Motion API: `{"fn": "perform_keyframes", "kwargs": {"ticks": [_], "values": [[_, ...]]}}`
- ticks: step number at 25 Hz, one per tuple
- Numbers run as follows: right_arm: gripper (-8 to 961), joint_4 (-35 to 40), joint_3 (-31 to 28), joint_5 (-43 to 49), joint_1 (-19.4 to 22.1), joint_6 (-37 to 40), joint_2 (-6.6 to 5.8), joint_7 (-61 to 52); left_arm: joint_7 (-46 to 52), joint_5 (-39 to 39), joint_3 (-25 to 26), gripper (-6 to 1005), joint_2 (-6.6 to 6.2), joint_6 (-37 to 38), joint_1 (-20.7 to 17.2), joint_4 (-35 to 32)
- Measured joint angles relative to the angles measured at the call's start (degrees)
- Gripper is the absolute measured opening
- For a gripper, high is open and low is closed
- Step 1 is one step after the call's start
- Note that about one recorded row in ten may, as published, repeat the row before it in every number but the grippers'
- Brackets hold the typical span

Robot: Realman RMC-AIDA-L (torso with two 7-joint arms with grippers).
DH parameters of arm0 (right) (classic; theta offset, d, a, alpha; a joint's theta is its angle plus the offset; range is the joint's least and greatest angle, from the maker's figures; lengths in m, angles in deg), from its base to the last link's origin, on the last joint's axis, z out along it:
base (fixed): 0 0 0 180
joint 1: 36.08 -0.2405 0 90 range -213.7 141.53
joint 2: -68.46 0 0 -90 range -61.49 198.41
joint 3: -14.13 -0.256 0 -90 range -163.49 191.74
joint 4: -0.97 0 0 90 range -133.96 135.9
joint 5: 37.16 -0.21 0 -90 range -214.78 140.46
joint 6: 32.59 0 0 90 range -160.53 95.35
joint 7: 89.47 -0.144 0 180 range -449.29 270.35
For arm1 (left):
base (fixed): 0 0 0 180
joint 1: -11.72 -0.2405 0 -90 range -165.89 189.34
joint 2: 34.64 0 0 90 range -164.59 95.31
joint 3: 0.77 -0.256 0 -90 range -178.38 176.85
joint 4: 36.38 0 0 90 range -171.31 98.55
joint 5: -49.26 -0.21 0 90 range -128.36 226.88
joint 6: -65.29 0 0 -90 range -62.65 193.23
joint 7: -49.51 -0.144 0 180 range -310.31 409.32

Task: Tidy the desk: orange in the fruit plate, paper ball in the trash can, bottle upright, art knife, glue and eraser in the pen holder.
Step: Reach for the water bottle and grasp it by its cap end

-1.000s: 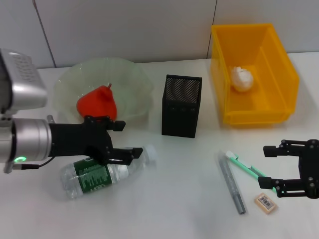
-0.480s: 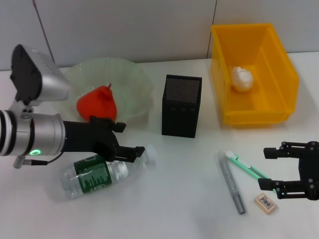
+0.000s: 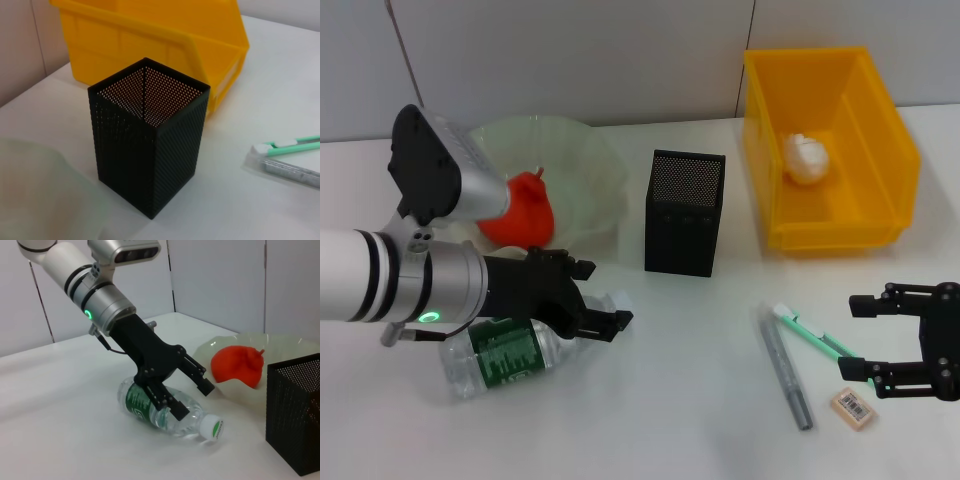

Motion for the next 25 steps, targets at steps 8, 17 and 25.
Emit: {"fn": "perform_keyframes", "kwargs": {"ticks": [8,17,25], "values": [[766,0.0,-0.04,0.02,0.07,0.01,0.0,-0.01,1.02,-0.01,-1.53,841,0.0,-2.62,2.3,2.89],[766,0.5,-0.46,0.02,0.19,0.01,0.08,-0.01,3.05,-1.69,-4.82,841,0.18,-4.52,4.5,4.99],[766,0.53,-0.56,0.02,0.27,0.22,0.08,-0.17,7.0,-5.52,-7.5,840,0.27,-6.51,5.62,4.98]]}}
